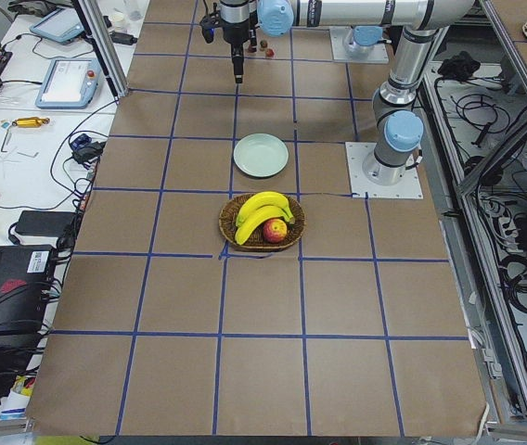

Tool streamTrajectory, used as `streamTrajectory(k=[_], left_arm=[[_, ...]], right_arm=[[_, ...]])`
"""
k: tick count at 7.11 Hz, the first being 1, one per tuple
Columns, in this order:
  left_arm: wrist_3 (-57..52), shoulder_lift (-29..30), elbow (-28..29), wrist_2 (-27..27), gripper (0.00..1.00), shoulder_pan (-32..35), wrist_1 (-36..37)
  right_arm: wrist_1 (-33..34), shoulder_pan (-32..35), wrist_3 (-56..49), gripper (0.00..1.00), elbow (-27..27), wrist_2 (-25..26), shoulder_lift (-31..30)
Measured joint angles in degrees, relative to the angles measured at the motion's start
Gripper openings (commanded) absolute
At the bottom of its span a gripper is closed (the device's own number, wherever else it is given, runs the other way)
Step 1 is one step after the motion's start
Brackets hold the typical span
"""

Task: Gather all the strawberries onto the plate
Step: 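Lower the right gripper onto the farthest strawberry and close on it, then carry the strawberry toward the plate and set it down mid-table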

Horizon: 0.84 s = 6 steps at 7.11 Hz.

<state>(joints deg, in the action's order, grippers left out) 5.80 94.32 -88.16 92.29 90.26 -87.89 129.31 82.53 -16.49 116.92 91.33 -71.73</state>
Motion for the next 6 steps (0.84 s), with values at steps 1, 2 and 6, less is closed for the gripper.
streamTrajectory(k=[1, 2, 6], left_arm=[[0.0, 0.0, 0.0, 0.0, 1.0, 0.0, 0.0], [0.0, 0.0, 0.0, 0.0, 1.0, 0.0, 0.0], [0.0, 0.0, 0.0, -0.1, 1.0, 0.0, 0.0]], right_arm=[[0.0, 0.0, 0.0, 0.0, 0.0, 0.0, 0.0], [0.0, 0.0, 0.5, 0.0, -0.3, 0.0, -0.2], [-1.1, 8.1, 9.1, 0.0, -3.6, -0.4, -1.1]])
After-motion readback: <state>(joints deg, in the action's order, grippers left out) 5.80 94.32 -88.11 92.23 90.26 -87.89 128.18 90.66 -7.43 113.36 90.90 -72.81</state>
